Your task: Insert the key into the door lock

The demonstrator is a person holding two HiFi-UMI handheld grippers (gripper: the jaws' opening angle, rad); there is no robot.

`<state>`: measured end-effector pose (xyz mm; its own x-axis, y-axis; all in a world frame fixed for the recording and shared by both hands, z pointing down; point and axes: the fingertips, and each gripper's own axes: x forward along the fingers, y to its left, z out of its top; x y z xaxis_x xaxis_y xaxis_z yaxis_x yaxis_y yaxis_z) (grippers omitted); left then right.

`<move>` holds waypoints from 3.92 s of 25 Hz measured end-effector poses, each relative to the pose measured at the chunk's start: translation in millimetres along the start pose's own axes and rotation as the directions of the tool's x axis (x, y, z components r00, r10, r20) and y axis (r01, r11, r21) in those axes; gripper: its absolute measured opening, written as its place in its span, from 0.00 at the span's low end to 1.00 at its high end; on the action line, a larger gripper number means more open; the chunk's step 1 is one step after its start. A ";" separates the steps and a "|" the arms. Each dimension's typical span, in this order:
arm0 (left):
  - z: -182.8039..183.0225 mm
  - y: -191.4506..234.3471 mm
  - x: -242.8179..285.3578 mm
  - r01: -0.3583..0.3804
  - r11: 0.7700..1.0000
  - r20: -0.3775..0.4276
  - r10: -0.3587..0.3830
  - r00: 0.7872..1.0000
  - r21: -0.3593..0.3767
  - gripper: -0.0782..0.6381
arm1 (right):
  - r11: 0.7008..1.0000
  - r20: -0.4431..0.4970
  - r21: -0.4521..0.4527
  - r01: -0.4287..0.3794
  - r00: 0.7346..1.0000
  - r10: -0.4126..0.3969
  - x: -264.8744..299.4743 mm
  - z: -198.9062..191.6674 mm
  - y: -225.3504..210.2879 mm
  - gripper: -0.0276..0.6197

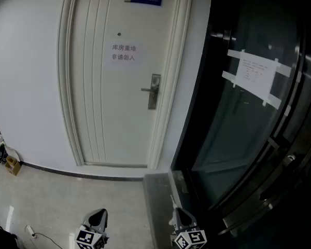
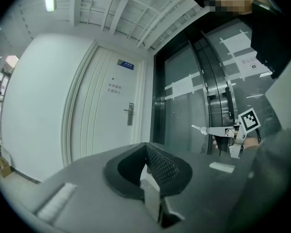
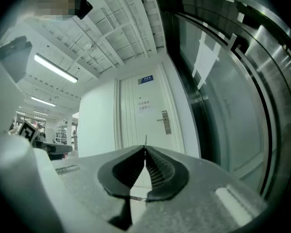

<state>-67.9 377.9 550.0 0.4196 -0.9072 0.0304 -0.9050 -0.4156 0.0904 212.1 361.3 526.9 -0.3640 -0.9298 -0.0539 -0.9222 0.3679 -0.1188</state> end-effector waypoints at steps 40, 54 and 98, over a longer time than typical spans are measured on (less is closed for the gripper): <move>6.6 70.2 139.8 0.006 1.000 -0.014 -0.006 1.000 0.003 0.11 | 0.998 -0.048 0.001 -0.063 0.997 0.063 154.9 -21.0 -34.8 0.06; 21.4 95.4 251.3 -0.023 1.000 -0.005 0.023 1.000 0.009 0.11 | 0.995 -0.051 0.009 -0.097 0.994 0.097 256.7 -14.1 -96.8 0.06; 52.6 251.2 540.0 0.116 0.993 -0.038 -0.115 0.993 0.012 0.11 | 1.000 -0.027 -0.021 0.016 1.000 -0.016 552.7 -14.1 -180.5 0.06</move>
<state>-72.3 -219.8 536.8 0.5235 -0.8501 0.0573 -0.8511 -0.5187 0.0810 175.5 -219.0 532.6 -0.3523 -0.9355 -0.0251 -0.9304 0.3530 -0.0988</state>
